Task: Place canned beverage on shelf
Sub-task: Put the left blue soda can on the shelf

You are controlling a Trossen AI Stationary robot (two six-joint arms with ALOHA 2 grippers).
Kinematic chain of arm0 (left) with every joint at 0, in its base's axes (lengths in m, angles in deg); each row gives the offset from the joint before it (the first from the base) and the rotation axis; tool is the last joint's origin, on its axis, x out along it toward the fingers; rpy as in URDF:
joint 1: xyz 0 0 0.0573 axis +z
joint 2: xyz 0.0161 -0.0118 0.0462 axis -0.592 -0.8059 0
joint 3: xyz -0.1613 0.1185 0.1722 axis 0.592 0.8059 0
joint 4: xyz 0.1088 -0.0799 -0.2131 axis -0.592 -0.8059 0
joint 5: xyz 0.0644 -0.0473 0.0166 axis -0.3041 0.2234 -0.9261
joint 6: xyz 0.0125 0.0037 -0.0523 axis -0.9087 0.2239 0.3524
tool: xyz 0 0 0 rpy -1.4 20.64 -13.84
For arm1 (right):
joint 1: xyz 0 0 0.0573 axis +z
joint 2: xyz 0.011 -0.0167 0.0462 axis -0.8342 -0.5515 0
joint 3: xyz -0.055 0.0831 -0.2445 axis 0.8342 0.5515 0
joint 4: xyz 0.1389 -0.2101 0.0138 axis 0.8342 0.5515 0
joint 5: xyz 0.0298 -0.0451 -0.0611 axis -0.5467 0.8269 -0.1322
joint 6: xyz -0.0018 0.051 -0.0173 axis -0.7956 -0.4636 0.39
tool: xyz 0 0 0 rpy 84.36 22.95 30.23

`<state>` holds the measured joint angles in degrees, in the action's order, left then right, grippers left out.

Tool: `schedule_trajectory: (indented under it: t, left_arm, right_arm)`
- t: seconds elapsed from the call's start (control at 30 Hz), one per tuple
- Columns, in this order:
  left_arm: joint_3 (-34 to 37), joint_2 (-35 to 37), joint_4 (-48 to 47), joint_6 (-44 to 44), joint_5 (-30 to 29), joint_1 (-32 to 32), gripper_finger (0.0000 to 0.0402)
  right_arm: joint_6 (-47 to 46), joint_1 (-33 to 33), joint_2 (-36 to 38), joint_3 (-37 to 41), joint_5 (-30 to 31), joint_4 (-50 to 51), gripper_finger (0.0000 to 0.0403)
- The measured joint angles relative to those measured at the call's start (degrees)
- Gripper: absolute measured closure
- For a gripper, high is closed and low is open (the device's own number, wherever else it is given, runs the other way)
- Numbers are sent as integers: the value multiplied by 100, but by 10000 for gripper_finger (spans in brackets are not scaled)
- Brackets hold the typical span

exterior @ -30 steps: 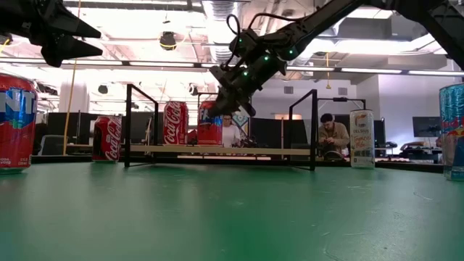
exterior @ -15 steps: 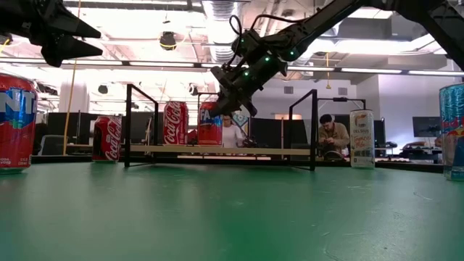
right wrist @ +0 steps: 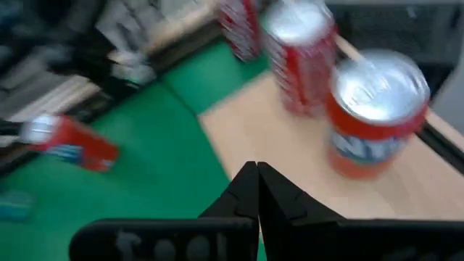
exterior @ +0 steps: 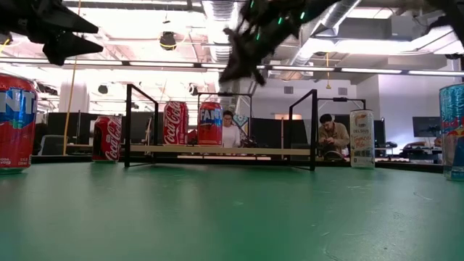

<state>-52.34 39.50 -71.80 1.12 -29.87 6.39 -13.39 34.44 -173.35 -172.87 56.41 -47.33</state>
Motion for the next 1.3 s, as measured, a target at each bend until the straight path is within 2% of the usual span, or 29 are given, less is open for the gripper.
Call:
schedule_trajectory:
  t: [0.13, 0.33, 0.5, 0.7, 0.87, 1.0, 1.17, 1.3]
  left_arm:
    - [0, -2, 109, -320, 356, 0, 137]
    - [0, 0, 93, -357, 596, -2, 137]
    - [0, -2, -44, -300, 611, -2, 137]
    - [0, -2, -108, -220, 808, 0, 137]
    - [0, 0, -104, -366, 854, 0, 137]
    - [0, -2, -94, -415, 842, -2, 137]
    - [2, -2, -87, -407, 579, -2, 137]
    - [4, -2, -56, -278, 231, 6, 137]
  right_arm:
    - [-9, 247, 682, -8, 220, 830, 380]
    - [-534, 679, 1717, -4, 1321, 2626, 379]
    - [-1834, 1441, 2327, -2, 2310, 3725, 379]
    - [-3860, 2894, 2611, -2, 3100, 4646, 378]
    - [-5578, 3846, 2487, 1, 3135, 5543, 378]
    - [-6678, 4278, 2292, 11, 3085, 6595, 378]
    - [-6837, 4271, 2311, 162, 2836, 6554, 368]
    - [-6888, 4097, 2471, 504, 2556, 6556, 339]
